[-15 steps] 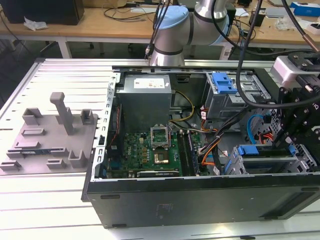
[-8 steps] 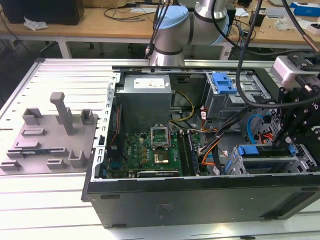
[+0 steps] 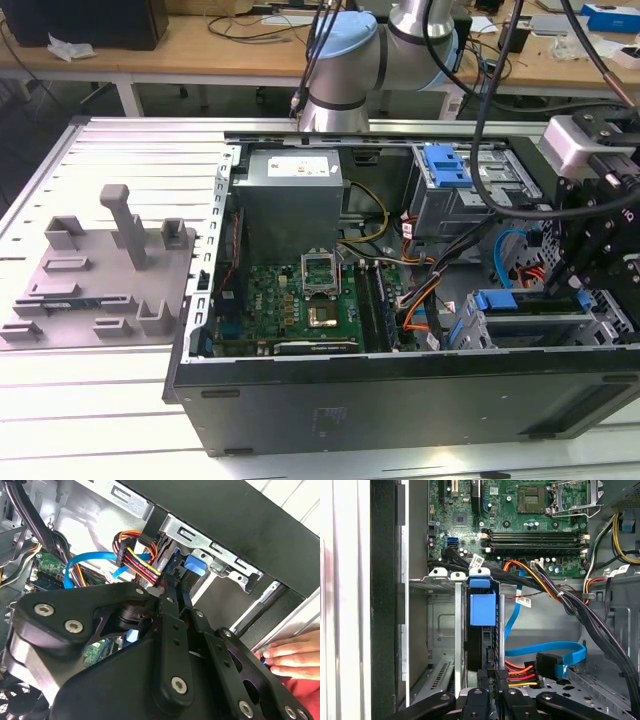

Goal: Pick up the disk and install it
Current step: 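Insert the first disk wire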

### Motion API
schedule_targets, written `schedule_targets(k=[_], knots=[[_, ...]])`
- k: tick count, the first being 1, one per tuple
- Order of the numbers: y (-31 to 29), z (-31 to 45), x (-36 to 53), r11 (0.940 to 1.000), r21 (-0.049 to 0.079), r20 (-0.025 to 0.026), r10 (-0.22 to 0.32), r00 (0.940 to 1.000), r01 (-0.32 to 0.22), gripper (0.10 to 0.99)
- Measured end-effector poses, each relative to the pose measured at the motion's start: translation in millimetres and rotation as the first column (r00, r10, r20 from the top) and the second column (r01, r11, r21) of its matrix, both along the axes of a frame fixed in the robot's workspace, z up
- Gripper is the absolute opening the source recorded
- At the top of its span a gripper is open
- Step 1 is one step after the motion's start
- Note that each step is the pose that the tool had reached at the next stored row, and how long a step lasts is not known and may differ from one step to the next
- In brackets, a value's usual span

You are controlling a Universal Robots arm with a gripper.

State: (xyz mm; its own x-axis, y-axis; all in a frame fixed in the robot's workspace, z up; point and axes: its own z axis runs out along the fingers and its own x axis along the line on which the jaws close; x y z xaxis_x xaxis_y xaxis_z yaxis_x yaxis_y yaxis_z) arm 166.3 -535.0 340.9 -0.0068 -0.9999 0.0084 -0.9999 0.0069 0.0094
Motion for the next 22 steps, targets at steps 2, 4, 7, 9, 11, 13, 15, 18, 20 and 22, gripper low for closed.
schedule_targets(k=[2,4,7,9,11,13,15,18,20,22], knots=[[0.0,2.5,0.0,1.0000,0.001,0.0000,0.000,1.0000,0.000,0.169],[0.0,5.6,0.0,1.0000,0.000,0.0000,0.000,1.0000,0.000,0.169],[0.0,5.9,0.0,1.0000,0.000,0.0001,0.000,1.0000,0.000,0.169],[0.1,6.0,0.0,1.0000,0.000,0.0000,-0.001,1.0000,0.001,0.169],[0.4,6.0,0.0,1.0000,0.000,0.0000,-0.004,1.0000,0.004,0.169],[0.6,6.0,0.0,1.0000,0.000,0.0000,-0.008,1.0000,0.008,0.169],[0.6,6.0,0.0,0.9999,0.000,0.0000,-0.010,0.9999,0.010,0.169],[0.7,5.9,0.0,0.9999,0.000,0.0000,-0.011,0.9999,0.011,0.169],[0.7,5.6,0.0,0.9999,0.000,0.0000,-0.011,0.9999,0.011,0.169],[0.7,4.8,0.0,0.9999,0.000,0.0000,-0.012,0.9999,0.012,0.169]])
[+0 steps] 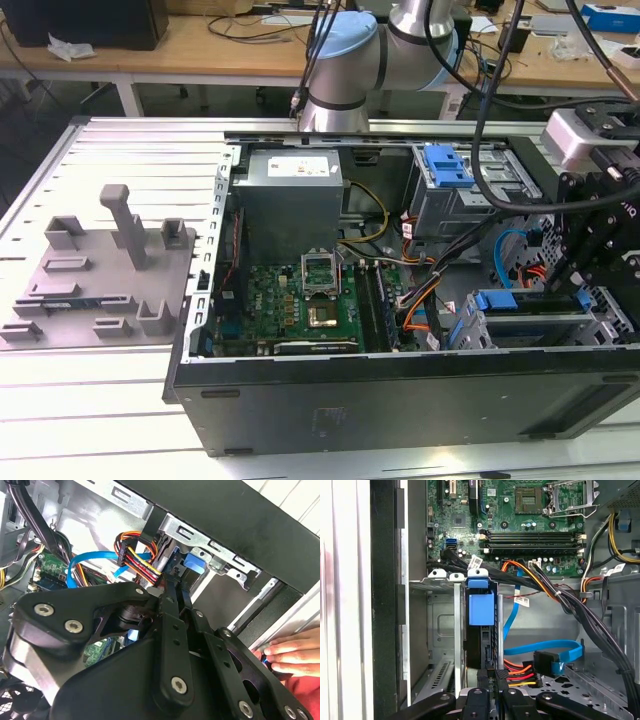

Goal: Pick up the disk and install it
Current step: 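Insert the first disk wire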

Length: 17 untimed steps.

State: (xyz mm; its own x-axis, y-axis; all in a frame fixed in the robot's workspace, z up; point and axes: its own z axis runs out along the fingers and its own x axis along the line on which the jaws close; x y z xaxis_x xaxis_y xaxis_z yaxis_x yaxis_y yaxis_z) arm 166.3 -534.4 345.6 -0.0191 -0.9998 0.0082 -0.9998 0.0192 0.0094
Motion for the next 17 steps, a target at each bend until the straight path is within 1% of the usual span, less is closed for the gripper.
schedule_targets(k=[15,17], knots=[[0.0,-5.5,0.0,1.0000,0.001,0.0000,-0.001,1.0000,0.001,0.169],[0.0,-5.0,0.0,1.0000,0.000,0.0000,-0.001,1.0000,0.001,0.169]])
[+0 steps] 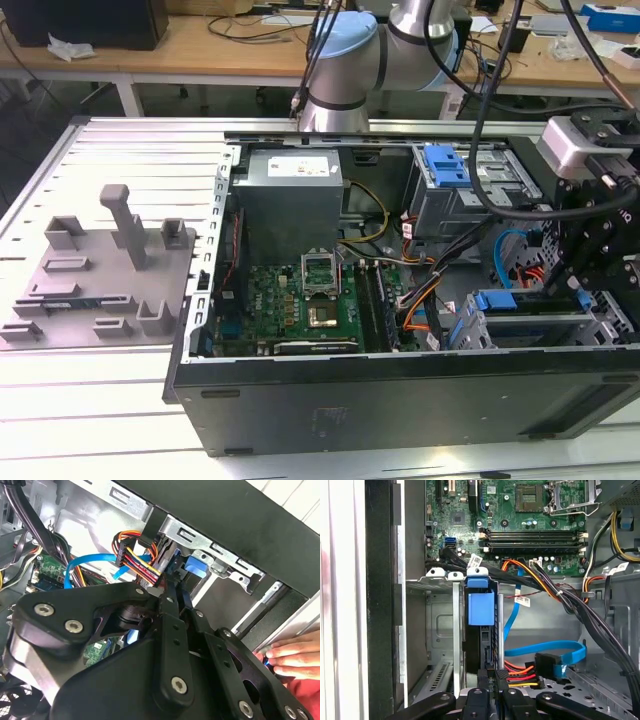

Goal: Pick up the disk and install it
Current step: 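Insert the first disk wire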

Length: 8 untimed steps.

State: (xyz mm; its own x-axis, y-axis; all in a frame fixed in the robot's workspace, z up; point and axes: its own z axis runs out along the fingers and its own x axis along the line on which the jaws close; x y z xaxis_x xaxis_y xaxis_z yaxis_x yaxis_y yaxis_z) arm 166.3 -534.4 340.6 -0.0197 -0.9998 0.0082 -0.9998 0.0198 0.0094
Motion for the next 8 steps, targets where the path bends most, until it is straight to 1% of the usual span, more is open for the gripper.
schedule_targets(k=[5,8], knots=[[0.0,-0.2,0.0,1.0000,0.000,0.0000,0.000,1.0000,0.000,0.169],[0.0,-2.0,0.0,1.0000,0.000,0.0000,0.000,1.0000,0.000,0.169]])
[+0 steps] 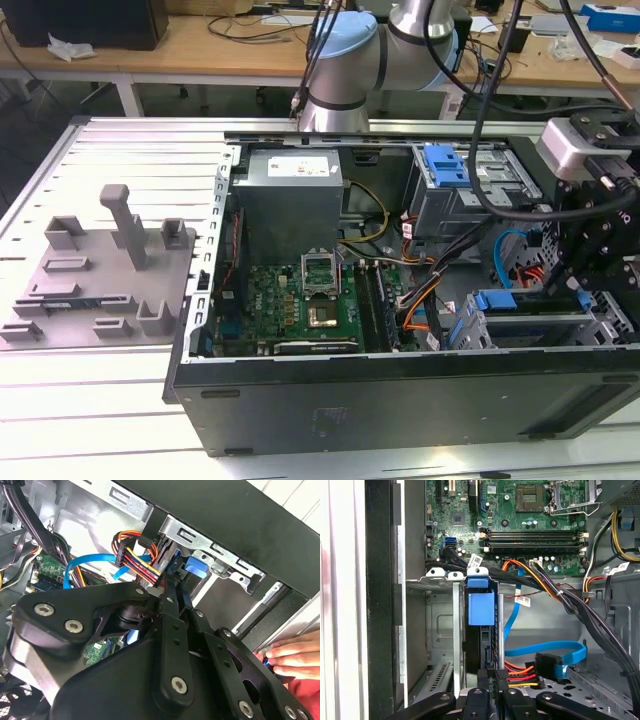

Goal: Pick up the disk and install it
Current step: 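Insert the first disk wire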

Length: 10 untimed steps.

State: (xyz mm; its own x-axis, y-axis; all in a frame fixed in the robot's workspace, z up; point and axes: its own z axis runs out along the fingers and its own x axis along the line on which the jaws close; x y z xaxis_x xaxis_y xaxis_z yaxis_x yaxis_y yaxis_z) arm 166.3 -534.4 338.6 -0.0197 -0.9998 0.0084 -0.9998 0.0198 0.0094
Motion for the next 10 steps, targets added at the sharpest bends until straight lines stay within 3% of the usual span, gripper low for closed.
schedule_targets(k=[6,7,8,9,10], knots=[[-0.1,-1.0,-0.1,1.0000,0.001,-0.0002,0.000,1.0000,0.000,0.180],[-0.1,-0.7,0.0,1.0000,0.001,-0.0001,0.000,1.0000,0.000,0.235],[-0.1,0.3,0.0,1.0000,0.000,-0.0001,0.000,1.0000,0.000,0.235],[-0.1,1.6,0.0,1.0000,0.000,0.0000,0.000,1.0000,0.000,0.306],[-0.1,4.4,0.0,1.0000,0.000,0.0000,0.000,1.0000,0.000,0.306]])
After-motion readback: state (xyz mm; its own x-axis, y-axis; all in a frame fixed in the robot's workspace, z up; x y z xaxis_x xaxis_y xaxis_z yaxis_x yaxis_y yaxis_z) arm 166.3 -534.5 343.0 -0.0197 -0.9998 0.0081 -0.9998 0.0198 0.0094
